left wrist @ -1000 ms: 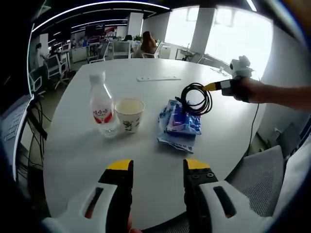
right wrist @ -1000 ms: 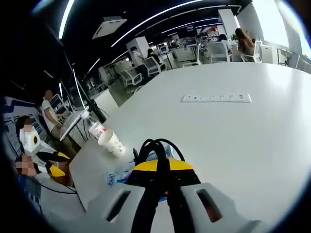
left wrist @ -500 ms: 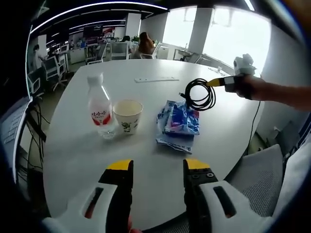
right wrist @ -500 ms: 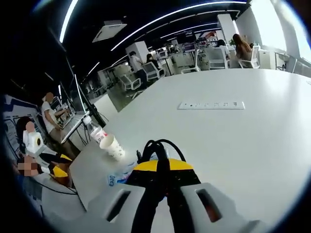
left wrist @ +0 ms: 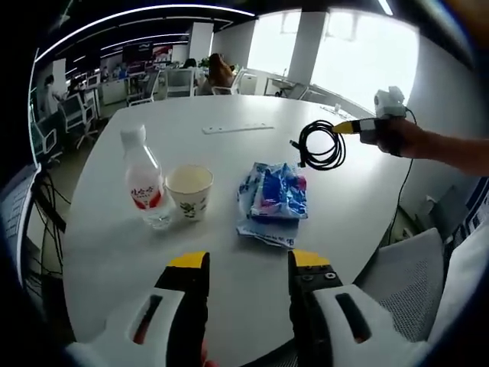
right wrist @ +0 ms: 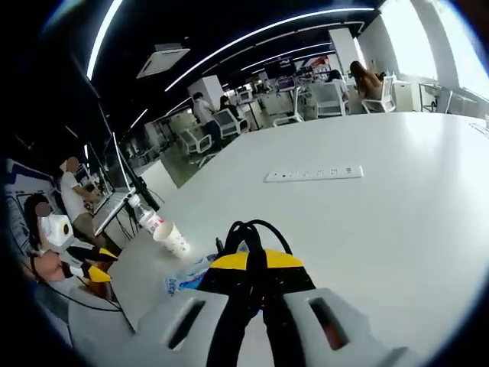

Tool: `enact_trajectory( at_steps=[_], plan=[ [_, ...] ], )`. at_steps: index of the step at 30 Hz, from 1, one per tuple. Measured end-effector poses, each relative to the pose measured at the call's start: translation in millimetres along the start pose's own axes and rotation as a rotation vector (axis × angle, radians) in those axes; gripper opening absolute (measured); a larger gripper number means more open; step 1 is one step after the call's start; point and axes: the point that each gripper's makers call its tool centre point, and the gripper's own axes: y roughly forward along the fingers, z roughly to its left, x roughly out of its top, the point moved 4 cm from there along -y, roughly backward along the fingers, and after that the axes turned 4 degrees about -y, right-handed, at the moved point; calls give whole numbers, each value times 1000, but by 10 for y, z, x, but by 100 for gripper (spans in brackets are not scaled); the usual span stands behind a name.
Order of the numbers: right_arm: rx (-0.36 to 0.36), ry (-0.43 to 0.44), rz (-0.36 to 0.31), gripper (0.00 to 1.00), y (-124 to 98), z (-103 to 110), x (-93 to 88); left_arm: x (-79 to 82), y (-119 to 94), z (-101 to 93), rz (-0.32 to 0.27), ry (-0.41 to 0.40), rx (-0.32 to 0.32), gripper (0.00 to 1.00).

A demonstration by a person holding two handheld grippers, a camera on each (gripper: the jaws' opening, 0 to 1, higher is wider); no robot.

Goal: Arrange the tabletop items into an orderly group along one side of the table until the central work area is clear of visible clutter.

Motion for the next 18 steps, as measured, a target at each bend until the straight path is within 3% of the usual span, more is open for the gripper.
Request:
enact_trajectory(
  at_steps=[11,18],
  plan=[
    [-50,33,-8,2,-221,-210,-111,52,86,-34,9,20,-18,40],
    [-86,56,14,2,-348,-366,-310,56,123,-90,12,27,-26,40]
  ],
)
